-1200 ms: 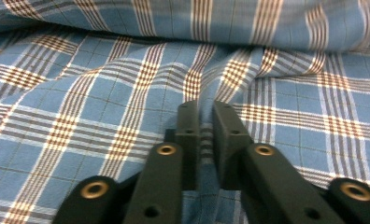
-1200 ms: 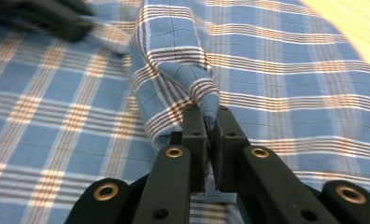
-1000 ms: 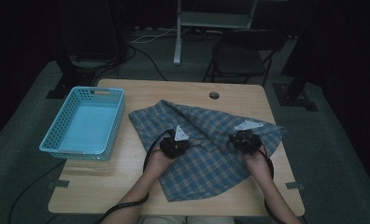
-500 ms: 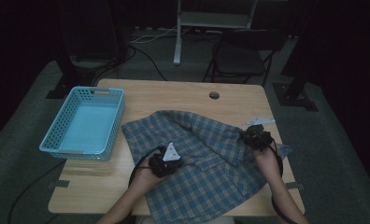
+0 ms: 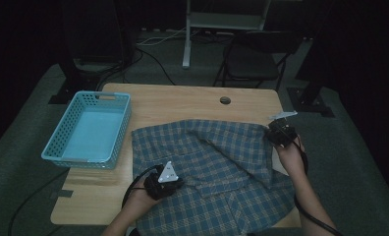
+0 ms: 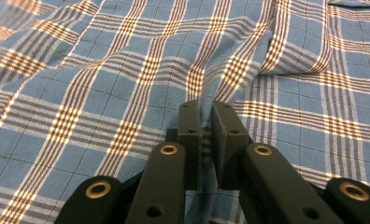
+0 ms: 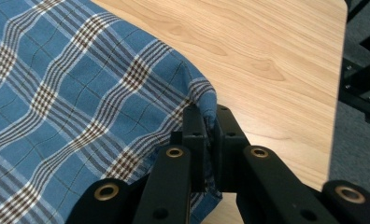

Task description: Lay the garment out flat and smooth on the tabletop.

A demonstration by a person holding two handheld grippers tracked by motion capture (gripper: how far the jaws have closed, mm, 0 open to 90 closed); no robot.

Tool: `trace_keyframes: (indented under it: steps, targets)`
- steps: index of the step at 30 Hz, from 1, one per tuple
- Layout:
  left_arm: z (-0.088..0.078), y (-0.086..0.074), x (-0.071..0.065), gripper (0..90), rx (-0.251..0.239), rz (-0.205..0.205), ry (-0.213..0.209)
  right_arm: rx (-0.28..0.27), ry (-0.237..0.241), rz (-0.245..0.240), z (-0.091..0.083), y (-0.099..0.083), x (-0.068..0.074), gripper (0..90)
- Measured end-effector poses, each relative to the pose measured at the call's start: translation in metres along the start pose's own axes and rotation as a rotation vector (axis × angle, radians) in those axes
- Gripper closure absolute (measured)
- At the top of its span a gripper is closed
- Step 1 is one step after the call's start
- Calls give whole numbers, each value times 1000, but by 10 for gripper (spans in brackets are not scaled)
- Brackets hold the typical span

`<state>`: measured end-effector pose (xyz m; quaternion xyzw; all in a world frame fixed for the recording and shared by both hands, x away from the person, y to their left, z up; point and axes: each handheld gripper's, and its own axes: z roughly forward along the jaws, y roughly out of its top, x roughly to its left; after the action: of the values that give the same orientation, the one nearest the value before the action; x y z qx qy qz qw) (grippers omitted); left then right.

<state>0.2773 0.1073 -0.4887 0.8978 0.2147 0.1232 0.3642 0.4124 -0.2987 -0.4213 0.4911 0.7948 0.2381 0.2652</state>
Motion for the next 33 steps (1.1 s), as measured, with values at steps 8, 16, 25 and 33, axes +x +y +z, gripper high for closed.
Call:
trace_keyframes:
  steps: [8, 16, 25, 33]
  targets:
    - [-5, -4, 0, 833, 3, 4, -15, 39, 1, 50, 13, 4, -23, 844]
    - [-6, -6, -1, 833, -2, 12, -13, 131, -37, 112, 46, -6, -41, 831]
    - [-6, -7, -1, 811, -11, 0, -23, 162, -50, 175, 60, -16, -57, 775]
    - [-6, -11, 1, 490, -25, -50, 25, 71, 17, 227, 26, -21, -60, 504]
